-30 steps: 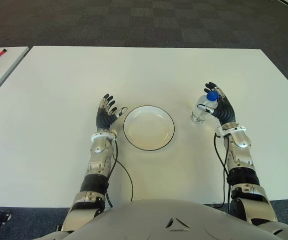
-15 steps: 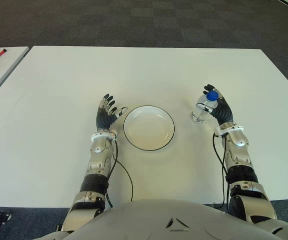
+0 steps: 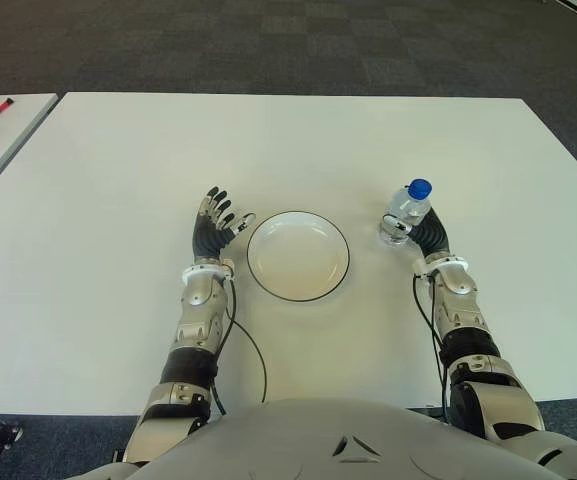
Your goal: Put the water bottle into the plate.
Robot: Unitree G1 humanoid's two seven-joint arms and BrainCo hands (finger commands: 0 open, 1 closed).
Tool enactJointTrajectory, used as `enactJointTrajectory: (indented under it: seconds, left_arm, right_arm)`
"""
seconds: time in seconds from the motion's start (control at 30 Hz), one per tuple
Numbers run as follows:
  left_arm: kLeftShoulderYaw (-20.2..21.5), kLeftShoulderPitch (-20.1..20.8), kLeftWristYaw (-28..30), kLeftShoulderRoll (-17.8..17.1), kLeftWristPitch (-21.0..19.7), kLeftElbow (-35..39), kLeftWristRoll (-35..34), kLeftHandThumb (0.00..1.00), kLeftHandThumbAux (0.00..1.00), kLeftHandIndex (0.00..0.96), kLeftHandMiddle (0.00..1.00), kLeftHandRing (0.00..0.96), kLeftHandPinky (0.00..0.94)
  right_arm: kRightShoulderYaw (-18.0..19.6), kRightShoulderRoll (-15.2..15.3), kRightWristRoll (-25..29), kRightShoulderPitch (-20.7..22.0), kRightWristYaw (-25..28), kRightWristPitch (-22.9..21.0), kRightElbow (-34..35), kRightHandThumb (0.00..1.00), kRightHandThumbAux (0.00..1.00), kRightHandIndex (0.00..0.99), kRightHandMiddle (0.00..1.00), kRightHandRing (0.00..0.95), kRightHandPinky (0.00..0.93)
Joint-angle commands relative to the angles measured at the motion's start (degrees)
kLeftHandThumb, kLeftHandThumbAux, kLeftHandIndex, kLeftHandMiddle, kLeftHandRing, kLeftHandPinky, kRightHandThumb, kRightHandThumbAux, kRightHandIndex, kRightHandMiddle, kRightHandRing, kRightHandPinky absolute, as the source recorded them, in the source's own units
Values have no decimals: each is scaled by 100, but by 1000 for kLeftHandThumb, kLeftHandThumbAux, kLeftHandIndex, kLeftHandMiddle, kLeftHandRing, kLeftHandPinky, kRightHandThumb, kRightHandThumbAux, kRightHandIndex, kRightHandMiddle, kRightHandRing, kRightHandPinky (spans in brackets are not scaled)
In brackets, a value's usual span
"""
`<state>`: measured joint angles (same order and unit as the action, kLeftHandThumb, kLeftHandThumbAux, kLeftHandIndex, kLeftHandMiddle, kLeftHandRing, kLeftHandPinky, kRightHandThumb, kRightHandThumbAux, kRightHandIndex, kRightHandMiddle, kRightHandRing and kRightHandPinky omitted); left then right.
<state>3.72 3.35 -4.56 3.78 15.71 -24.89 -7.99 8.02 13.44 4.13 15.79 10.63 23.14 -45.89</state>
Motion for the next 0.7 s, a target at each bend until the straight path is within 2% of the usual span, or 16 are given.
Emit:
enactJointTrajectory:
  seconds: [0.03,0.43,0.7]
  left_arm:
    - [1,-1,-12,200,-56,0,1,0,932,106,128,132,174]
    - [12,0,-32,204,-77,-5,-1,0,934,108,130,134,179]
    - [3,-3,-34,198,-69,-1,19,0,936,111,135,137,183]
  right_arm:
    - [-31,-82,-79,156,-54,127,-376,0,745,0,0,0,0]
    - [-262,-55,-521,225,-590,200,-637,0,737,0,0,0,0]
    - [-342,-50,-604,237,-722,196,-688,0,735,0,0,0,0]
